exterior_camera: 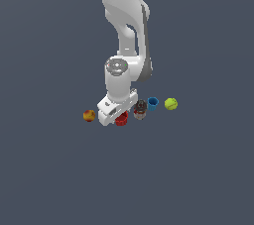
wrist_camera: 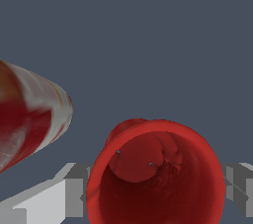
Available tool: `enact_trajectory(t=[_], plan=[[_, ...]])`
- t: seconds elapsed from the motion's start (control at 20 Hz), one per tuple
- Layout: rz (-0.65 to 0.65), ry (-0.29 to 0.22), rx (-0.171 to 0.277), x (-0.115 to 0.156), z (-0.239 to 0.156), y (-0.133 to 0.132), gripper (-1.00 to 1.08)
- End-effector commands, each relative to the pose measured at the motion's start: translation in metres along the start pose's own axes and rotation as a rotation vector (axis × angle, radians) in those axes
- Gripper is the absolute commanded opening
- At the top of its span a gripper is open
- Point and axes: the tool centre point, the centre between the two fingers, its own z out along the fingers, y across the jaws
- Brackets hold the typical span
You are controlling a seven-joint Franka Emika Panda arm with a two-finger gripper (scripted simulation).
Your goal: Pick up a designated object from a clutter of objects.
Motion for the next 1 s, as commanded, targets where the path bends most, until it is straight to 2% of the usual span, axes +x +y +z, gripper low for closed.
enact_trajectory(t=[0.0,0.4,0.45,0.95], plan=[[0.001,-0.025,0.032,-0.007,0.023,-0.012,-1.0],[0.001,-0.025,0.032,-0.007,0.023,-0.012,-1.0],[0.004,0.004,-0.004,0.001,0.0,0.003,-1.0],[0.004,0.002,-0.002,0.0,-0.02,-0.007,-1.0]])
